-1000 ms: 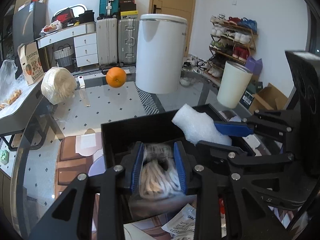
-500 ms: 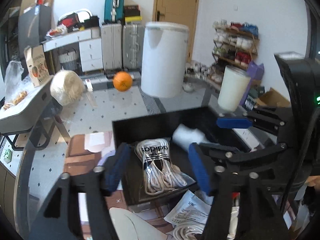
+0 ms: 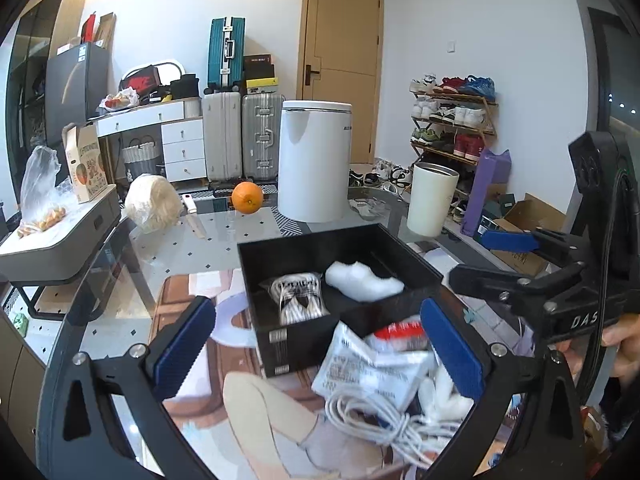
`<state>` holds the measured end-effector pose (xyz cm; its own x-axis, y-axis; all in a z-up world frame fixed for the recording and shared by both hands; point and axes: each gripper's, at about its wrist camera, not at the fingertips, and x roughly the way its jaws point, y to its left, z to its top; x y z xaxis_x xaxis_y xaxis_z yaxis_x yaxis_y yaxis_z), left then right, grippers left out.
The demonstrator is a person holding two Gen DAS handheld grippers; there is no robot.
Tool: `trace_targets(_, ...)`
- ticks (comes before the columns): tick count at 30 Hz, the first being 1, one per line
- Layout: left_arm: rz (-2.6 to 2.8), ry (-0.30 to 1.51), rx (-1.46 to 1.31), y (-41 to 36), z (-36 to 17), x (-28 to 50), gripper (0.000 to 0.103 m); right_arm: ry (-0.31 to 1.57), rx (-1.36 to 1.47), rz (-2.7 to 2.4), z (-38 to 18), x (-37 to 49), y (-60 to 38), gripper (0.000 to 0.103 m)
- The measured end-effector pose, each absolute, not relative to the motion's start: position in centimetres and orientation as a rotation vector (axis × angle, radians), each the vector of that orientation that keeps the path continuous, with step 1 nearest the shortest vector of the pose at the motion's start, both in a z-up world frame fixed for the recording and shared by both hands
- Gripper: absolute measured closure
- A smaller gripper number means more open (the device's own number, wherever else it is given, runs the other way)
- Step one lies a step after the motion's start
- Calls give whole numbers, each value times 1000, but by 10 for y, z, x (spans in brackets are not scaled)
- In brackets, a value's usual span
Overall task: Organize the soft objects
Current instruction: 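Lower the Adidas bag and foam into the black box and open both grippers, then grasp the white printed sachet with the right gripper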
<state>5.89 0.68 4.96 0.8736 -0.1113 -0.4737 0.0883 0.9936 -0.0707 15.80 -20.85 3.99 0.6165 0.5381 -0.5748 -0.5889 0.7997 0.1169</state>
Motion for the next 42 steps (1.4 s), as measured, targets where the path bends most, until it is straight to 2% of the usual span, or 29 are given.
trace_targets(22, -79, 563, -86, 9, 4, 33, 0, 719, -136, 593, 10, 118, -234, 1)
trace_targets(42, -82, 569, -119, 12, 1, 33, 0, 820, -68, 532, -13, 141, -241, 1)
